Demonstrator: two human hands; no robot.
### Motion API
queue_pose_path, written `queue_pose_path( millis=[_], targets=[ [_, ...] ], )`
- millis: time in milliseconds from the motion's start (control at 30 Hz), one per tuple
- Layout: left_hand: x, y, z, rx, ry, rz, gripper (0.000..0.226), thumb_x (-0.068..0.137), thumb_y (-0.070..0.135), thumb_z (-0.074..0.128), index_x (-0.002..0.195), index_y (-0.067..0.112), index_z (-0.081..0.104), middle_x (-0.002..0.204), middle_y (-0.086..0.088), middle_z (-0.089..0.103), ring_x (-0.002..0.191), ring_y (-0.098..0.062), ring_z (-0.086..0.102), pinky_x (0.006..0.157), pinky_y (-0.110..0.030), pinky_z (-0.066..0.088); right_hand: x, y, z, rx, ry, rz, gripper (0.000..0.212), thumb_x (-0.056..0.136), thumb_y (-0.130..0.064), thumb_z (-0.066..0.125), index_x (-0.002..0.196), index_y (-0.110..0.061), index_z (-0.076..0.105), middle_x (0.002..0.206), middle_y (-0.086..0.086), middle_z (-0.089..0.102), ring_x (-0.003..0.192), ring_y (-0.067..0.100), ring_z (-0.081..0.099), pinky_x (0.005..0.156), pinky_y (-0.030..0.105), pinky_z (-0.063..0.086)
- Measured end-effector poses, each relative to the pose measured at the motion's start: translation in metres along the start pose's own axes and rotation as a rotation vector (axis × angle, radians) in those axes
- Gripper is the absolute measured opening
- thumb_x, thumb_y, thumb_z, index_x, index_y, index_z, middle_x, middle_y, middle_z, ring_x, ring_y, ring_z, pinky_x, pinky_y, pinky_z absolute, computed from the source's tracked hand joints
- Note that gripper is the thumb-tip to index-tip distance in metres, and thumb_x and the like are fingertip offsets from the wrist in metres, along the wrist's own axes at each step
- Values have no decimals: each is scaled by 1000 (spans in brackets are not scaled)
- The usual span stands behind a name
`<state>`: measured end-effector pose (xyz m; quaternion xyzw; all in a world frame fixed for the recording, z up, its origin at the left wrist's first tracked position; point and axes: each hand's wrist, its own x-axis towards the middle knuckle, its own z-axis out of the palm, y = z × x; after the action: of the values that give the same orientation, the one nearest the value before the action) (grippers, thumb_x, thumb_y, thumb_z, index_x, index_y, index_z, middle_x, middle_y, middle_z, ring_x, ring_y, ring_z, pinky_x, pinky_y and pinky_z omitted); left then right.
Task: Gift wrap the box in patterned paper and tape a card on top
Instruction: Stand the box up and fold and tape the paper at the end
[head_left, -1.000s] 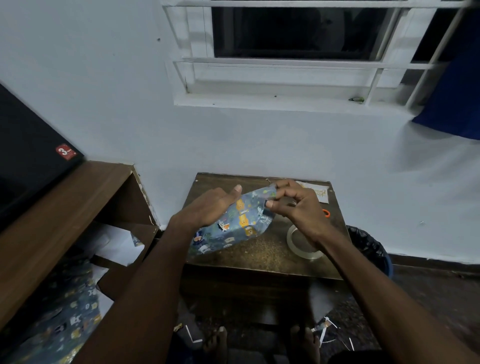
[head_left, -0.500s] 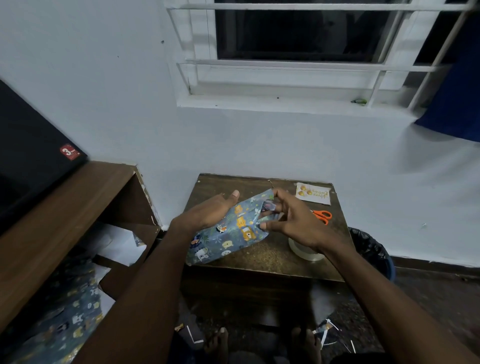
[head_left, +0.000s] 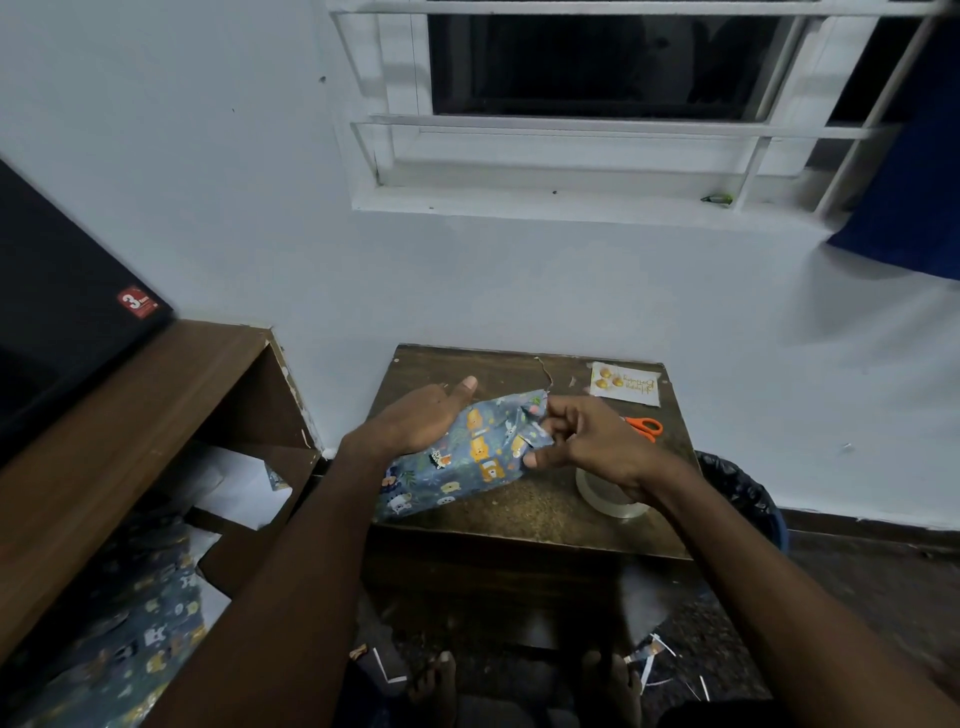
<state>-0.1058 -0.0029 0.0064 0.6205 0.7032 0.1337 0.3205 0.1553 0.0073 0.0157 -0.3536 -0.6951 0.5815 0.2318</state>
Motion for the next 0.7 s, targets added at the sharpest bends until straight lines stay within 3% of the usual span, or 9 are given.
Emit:
queue_pose_path(
  millis=[67,133,267,367,433,500,567,633,700],
  targets=[
    [-3,-1,-4,6,101,17,83,104,72,18,52,14,47,72,-11,66,86,-31,69,86,-39,44,-3,-1,-5,60,41,25,20,80,5,84,94,-7,77,97,29,71,90,22,69,81,29,59],
    [-4,-1,-7,88,166,37,79,104,72,16,52,16,37,55,0,47,57,-22,52,74,-37,42,-8,-3,-12,65,36,77,19,83,7,80,79,-12,77,85,16,68,84,16,66,76,21,55],
    [-6,2,-8,242,253,115,79,98,78,12,55,16,35,55,0,44,53,-19,46,65,-34,39,-15,-5,-26,-55,-93,169,16,89,9,72,84,-5,79,85,7,74,82,9,68,77,20,53],
    [-8,9,-8,312,362,221,80,95,79,7,55,16,37,53,0,45,51,-19,44,73,-35,42,-17,-6,-40,-114,16,202,28,88,13,64,80,-7,81,84,9,77,81,13,69,75,23,55],
    [-8,11,-7,388,418,272,79,95,79,5,56,19,40,52,3,48,51,-17,46,89,-41,43,-18,-3,-51,-174,193,192,33,85,16,61,73,-8,79,76,9,75,74,14,67,72,28,54],
    [-7,14,-4,447,413,303,82,91,86,1,61,28,50,60,5,56,59,-16,52,97,-45,42,-19,4,-60,-365,406,188,29,81,13,65,71,-11,77,75,5,76,72,13,67,72,30,52],
    [-5,17,0,517,363,304,96,78,97,-4,88,36,70,86,8,70,86,-18,62,98,-46,39,-15,17,-65,-622,557,202,27,78,6,69,74,-20,77,78,-2,75,78,16,69,73,30,52],
    [-1,20,2,607,306,296,110,70,102,2,121,33,71,114,7,69,112,-19,59,100,-44,34,-10,26,-68,-754,648,208,24,81,-2,71,77,-26,75,83,-2,75,85,23,69,75,35,56],
    [0,23,5,634,239,292,104,69,100,17,131,32,66,121,6,61,120,-19,52,102,-44,30,-6,31,-68,-840,664,228,20,85,-8,71,91,-26,78,96,3,75,94,30,69,78,40,57]
  ],
)
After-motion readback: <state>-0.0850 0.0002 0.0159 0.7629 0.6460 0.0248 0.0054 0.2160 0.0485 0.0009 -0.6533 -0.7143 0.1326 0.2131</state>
